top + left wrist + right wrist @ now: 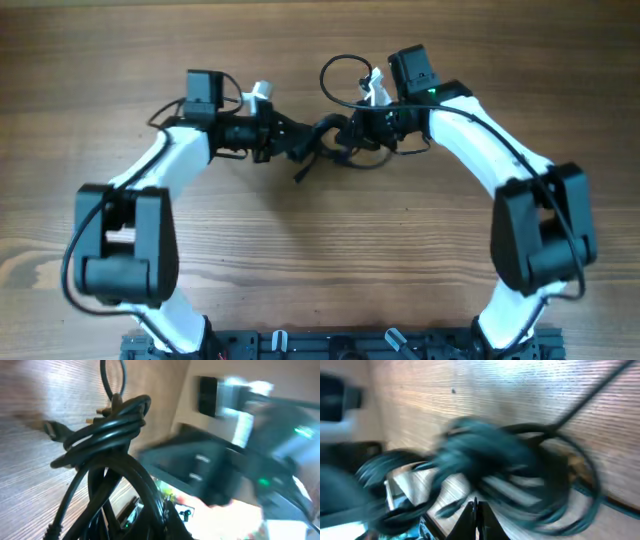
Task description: Untangle cables
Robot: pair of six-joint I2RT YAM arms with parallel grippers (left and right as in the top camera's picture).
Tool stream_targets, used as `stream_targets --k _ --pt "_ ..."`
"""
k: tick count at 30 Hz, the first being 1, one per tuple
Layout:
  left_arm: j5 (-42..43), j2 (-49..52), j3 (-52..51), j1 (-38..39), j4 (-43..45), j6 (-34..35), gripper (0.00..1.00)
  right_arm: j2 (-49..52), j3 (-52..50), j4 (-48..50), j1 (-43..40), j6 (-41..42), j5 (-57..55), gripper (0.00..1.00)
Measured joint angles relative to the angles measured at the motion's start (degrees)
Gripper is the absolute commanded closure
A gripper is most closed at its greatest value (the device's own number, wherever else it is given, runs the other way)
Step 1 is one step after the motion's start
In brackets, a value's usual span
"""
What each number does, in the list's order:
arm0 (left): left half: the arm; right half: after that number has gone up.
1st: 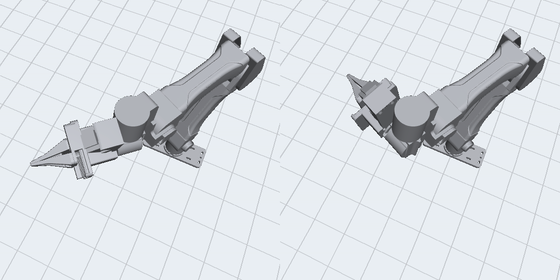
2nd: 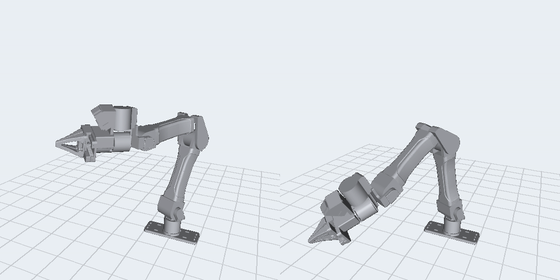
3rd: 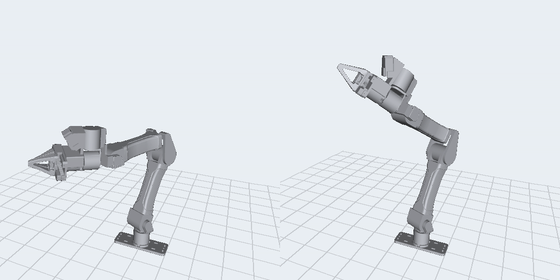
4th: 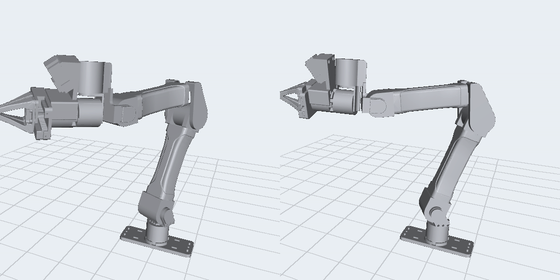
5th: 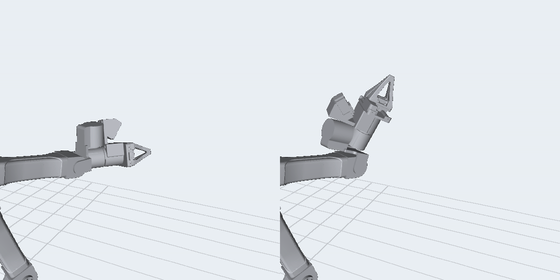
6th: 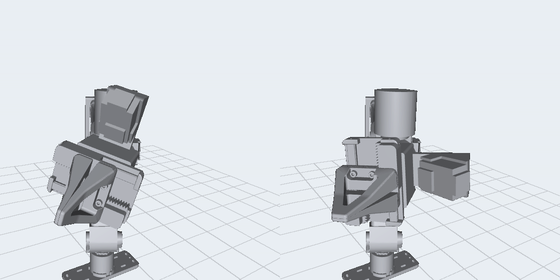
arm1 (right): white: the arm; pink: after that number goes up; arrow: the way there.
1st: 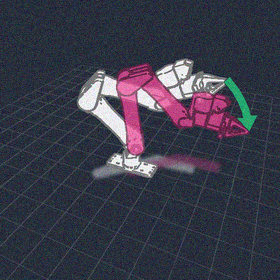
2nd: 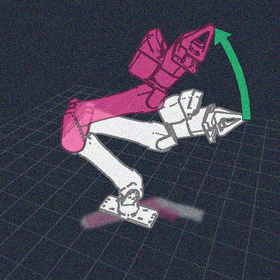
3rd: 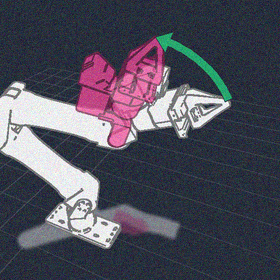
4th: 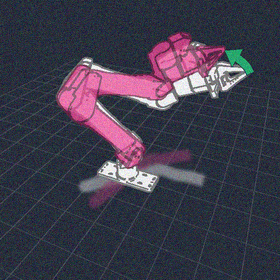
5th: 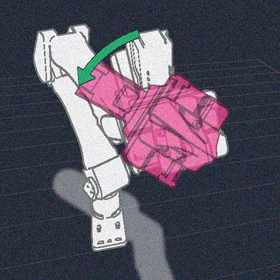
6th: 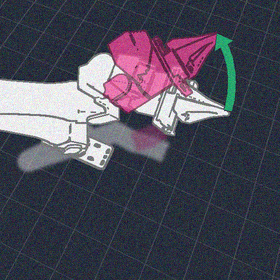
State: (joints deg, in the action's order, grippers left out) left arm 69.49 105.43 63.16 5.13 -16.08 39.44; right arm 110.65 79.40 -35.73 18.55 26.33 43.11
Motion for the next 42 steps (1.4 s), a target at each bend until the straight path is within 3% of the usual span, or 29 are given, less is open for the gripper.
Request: stream_targets --k 4,5,6,7,9,12,15,18,21,23,27,30,38,41,42 --pt "-3.17 5.90 0.07 1.27 -0.22 0.79 0.93 -8.04 0.00 -3.43 0.00 -2.75 -3.93 0.95" --pt "-4.72 7.63 0.07 1.25 -1.38 0.83 0.80 -8.09 0.00 -3.78 0.00 -3.10 -4.63 0.96" --pt "-6.58 8.76 0.20 1.27 -3.54 0.85 0.50 -8.09 -0.02 -4.15 0.04 -3.37 -5.44 0.95" --pt "-9.33 9.38 0.17 1.38 -6.29 1.14 0.33 -8.09 -0.02 -4.13 0.04 -3.54 -5.97 0.95" --pt "-18.10 9.77 0.15 1.68 -12.33 1.42 0.16 -8.09 -0.02 -4.15 0.07 -3.72 -7.19 0.95" --pt "-22.77 8.70 1.18 2.01 -14.84 1.57 0.19 -8.09 -0.02 -4.42 0.07 -3.74 -7.98 0.94" --pt "-28.57 7.76 1.81 2.45 -16.61 1.44 0.35 -8.09 -0.02 -4.52 0.07 -3.74 -8.50 0.94" --pt "-39.23 6.19 3.13 2.29 -21.27 1.33 0.37 -8.09 -0.02 -4.72 0.07 -3.96 -8.72 0.91" --pt "-55.45 4.48 5.09 0.85 -29.86 0.42 0.33 -8.09 -0.02 -5.44 0.07 -4.17 -9.60 0.90" --pt "-60.54 2.01 5.11 0.98 -31.08 -1.05 0.33 -8.09 -0.02 -5.46 0.17 -4.15 -10.03 0.90" --pt "-54.93 -4.79 6.19 4.31 -30.97 -1.99 0.44 -8.09 -0.02 -5.46 0.83 -4.15 -10.21 0.89" --pt "-49.88 -4.83 6.21 7.08 -30.84 0.39 0.43 -8.09 -0.02 -5.46 1.18 -4.15 -10.21 0.89" --pt "-51.12 -2.08 6.23 12.94 -23.10 10.62 0.59 -8.09 -0.02 -5.62 1.18 -4.15 -10.23 0.89" --pt "-50.82 1.11 6.23 14.58 -23.32 11.21 0.73 -8.09 -0.02 -5.62 1.18 -4.15 -10.23 0.89" --pt "-50.69 1.55 6.23 15.19 -23.32 11.89 0.84 -8.09 -0.02 -5.62 1.18 -4.15 -10.25 0.88"
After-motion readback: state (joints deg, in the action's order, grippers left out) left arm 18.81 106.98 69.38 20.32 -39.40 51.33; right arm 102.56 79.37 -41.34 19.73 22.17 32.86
